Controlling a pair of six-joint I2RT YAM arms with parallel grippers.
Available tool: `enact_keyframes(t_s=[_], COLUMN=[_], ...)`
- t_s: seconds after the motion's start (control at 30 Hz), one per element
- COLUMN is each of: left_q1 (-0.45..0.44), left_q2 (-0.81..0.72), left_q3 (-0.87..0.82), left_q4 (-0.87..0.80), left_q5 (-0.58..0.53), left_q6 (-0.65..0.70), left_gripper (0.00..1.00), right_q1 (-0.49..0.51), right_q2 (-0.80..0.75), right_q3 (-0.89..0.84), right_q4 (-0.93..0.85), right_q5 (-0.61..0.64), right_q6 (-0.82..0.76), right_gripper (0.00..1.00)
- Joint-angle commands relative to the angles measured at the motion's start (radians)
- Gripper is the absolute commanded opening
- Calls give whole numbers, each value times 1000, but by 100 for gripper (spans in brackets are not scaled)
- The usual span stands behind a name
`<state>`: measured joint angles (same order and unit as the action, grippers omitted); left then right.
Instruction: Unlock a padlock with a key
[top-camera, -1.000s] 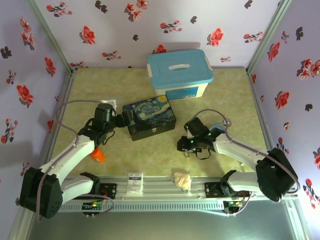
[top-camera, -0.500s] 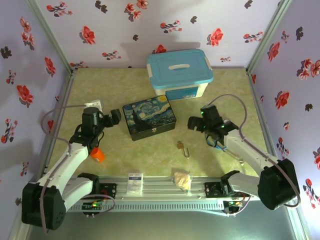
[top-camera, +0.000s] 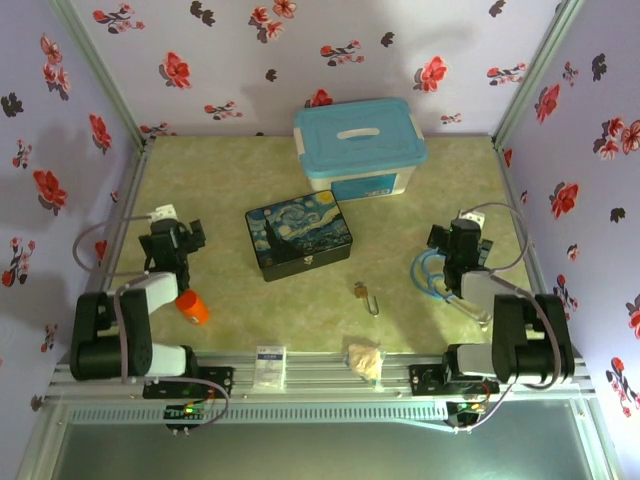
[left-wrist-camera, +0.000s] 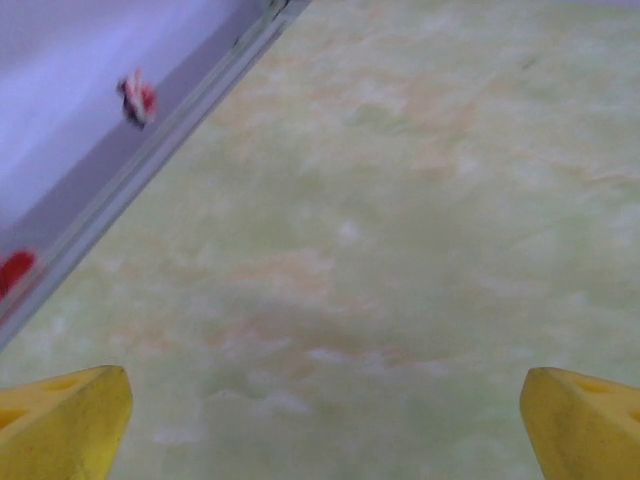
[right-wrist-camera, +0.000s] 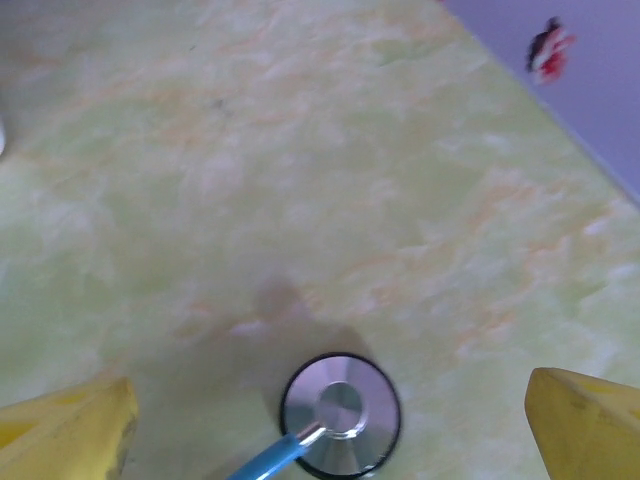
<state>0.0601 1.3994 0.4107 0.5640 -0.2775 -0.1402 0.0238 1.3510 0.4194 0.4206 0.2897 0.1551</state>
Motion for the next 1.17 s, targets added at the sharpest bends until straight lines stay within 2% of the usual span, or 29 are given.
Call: enact_keyframes(t_s=[0.0, 0.13, 0.2, 0.23, 0.3, 0.37, 0.4, 0.43, 0.47, 0.5, 0.57, 0.7, 1.13], left_q1=[29, 29, 29, 26, 17, 6, -1, -2, -3, -2, -9, -43, -47], left_q2=[-4, 3, 9, 13, 17, 37, 82, 158, 159, 117, 146, 139, 141], left_q3=[-41, -103, -95, -85, -79, -90, -102, -119, -139, -123, -118, -37, -39], left_q4=[212, 339, 330, 318, 310, 347, 406, 539, 569, 459, 498, 355, 364], left_q5=[85, 99, 108, 113, 121, 163, 179, 177, 182, 166, 162, 114, 108], left_q6=[-37, -30, -22, -17, -3, 26, 38, 43, 47, 34, 48, 71, 74], left_gripper=[100, 100, 100, 100, 100, 100, 100, 100, 100, 100, 100, 100, 100], right_q1=[-7, -7, -7, -8, -6, -7, -7, -7, -7, -7, -7, -7, -12], right_q2=[40, 159, 228, 225, 195, 218, 211, 199, 200, 212, 206, 211, 208], right_q3=[-10, -74, -80, -71, -23, -43, -39, -32, -33, -39, -38, -35, -26], right_q4=[285, 499, 594, 577, 424, 504, 488, 451, 452, 485, 471, 476, 455], right_q5=[-74, -97, -84, -78, -69, -69, -70, -71, -70, -69, -71, -80, -127], right_q6=[-51, -61, -58, -54, -48, -53, -55, -52, -53, -57, -57, -60, -69], right_gripper=[99, 99, 99, 99, 99, 99, 99, 99, 99, 99, 99, 99, 99])
